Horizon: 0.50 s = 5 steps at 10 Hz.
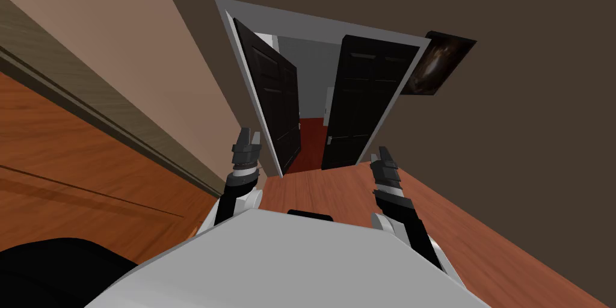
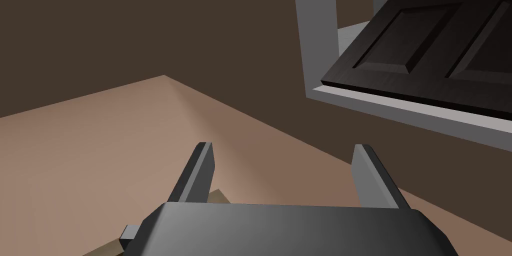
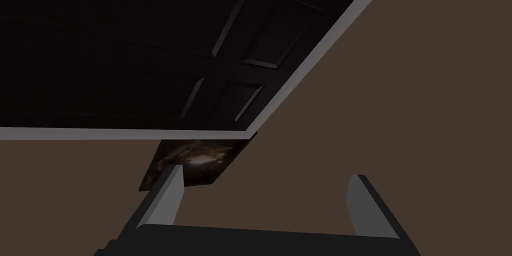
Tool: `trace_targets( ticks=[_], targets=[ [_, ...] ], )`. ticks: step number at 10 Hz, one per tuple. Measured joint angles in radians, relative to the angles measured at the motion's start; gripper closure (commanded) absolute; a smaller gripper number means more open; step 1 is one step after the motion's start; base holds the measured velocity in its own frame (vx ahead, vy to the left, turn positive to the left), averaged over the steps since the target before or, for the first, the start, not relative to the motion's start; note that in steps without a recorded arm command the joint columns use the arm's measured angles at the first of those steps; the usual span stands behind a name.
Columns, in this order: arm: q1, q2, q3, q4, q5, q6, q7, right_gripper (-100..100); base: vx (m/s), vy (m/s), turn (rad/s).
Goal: Push the door open
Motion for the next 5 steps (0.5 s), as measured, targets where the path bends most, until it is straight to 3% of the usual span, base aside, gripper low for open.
trace_targets(
  ticks=[5],
  targets=[
    [-0.040,-0.009,0.016,0.112,-0.001,-0.031,-0.010,-100,0.110,-0.055,0.038]
  ],
)
